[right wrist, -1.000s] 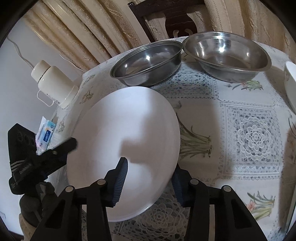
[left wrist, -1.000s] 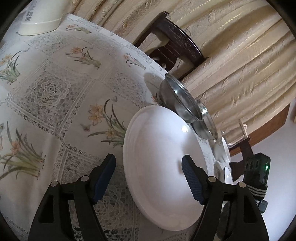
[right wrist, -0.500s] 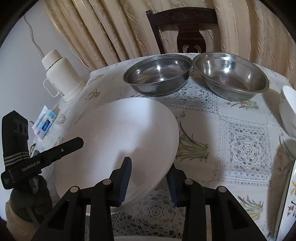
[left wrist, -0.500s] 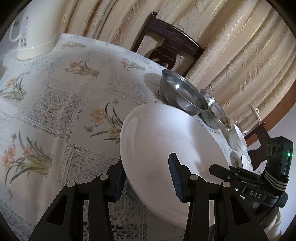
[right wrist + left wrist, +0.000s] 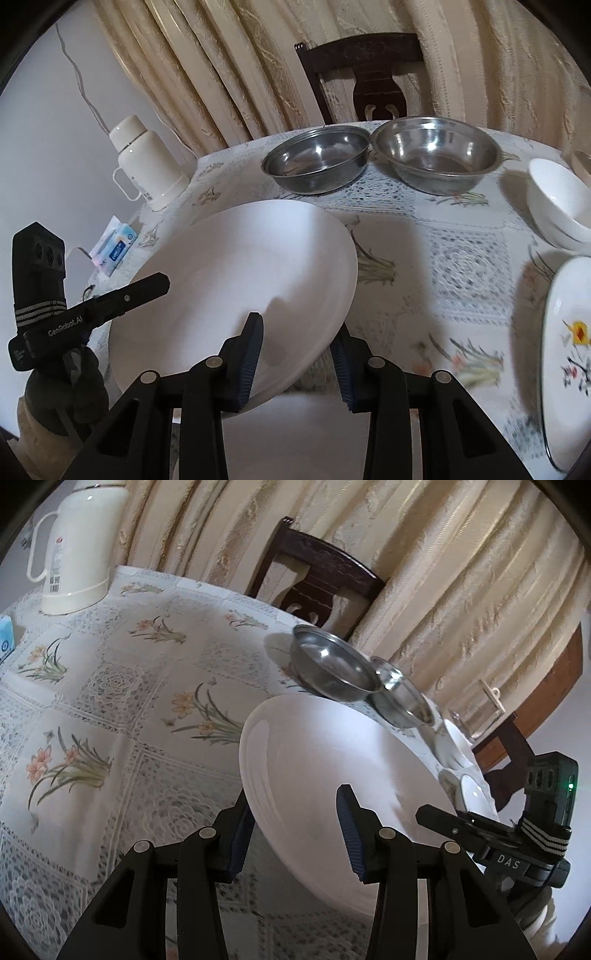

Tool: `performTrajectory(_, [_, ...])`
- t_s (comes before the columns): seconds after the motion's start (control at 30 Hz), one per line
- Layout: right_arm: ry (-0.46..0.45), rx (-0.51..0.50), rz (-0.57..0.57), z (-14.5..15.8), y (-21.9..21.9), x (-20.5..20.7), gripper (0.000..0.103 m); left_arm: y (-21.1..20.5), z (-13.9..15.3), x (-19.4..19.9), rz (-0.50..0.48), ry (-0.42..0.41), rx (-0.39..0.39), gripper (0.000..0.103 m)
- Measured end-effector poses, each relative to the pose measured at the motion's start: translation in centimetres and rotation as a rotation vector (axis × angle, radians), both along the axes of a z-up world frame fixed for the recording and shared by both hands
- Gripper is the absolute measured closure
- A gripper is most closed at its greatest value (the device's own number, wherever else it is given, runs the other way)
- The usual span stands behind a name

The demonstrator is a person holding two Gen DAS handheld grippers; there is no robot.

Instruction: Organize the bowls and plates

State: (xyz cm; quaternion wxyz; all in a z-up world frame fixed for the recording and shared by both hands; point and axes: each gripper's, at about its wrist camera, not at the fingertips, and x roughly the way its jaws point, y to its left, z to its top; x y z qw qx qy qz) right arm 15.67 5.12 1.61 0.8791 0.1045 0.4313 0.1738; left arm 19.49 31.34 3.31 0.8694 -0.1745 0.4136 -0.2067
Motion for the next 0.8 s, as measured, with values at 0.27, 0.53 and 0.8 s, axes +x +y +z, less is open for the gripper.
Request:
performTrajectory(0.27, [-0.036,0.031,-0.042,1.3,-3.1,-4.4,0.064,-2.7,1.7,-2.9,-0.067,-0.025,0.010,0.058])
performTrajectory(0.53, [-0.039,0.050,-0.091,1.2,-6.1,-8.5,0.064,-6.1,2.1,-5.9,-0.162,-0.028,0.035,0.058])
performTrajectory(0.8, [-0.035,0.069,-0.113,0.4,-7.5,-11.6,0.064,-8.5,1.8,-8.8,-0.218,-0.017,0.055,0.058])
